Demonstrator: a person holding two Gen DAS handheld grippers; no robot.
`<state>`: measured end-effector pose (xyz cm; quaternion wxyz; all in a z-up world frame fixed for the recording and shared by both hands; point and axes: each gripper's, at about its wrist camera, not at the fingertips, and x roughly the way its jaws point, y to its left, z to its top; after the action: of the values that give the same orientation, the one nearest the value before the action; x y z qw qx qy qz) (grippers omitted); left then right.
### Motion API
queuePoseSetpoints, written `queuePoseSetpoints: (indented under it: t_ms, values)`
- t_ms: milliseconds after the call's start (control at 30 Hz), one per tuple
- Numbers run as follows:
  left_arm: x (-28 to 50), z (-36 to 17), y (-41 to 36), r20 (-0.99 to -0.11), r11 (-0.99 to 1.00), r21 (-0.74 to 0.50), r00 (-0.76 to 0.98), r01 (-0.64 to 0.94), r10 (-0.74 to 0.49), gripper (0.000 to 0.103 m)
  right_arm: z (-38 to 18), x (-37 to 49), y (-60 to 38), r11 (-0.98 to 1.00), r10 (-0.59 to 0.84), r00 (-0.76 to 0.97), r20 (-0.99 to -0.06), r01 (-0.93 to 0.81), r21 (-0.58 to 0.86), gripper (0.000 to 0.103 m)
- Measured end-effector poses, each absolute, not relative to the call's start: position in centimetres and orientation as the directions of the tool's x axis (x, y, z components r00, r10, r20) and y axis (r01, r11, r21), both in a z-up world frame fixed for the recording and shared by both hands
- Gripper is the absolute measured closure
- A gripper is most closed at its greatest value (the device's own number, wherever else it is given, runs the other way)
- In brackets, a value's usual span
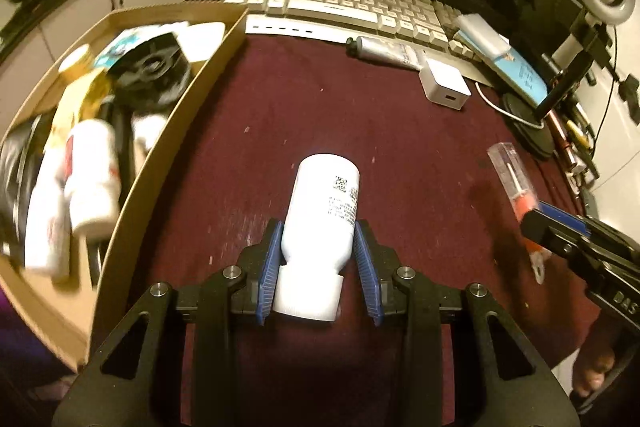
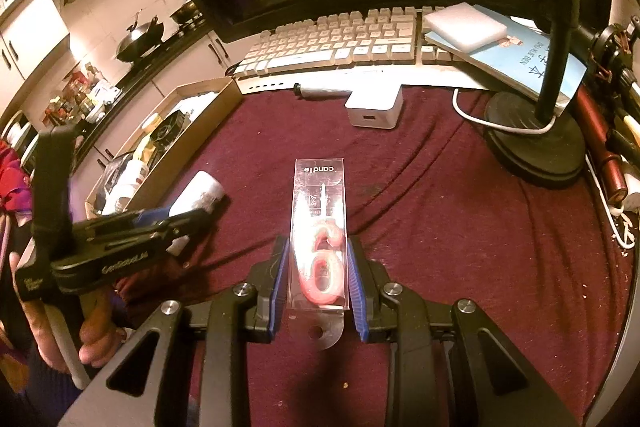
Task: Organize objects
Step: 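Lift the white bottle upright with the left tool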
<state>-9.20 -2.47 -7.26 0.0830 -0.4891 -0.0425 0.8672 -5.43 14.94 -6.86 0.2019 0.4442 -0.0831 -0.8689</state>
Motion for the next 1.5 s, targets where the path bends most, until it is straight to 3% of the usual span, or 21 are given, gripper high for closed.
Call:
queuePoseSetpoints:
  t_ms: [967,1500]
  values:
    - [-3.5,-2.5,-4.8,-0.755,-0.954,-0.285,-0.592,-0.09,0.281,0.067,-2.7,-1.6,12.6,-0.895,-0.442,-0.597,-0.669,0.342,0.286,0.076]
    - [-3.6,-1.3,-7.4,-0.744,-0.956,-0.292,-0.621,-0.029,0.246,0.067,-4.2,-3.5,10.2,-0.87,-0.487,-0.537,-0.689,0.373,0.324,0.076]
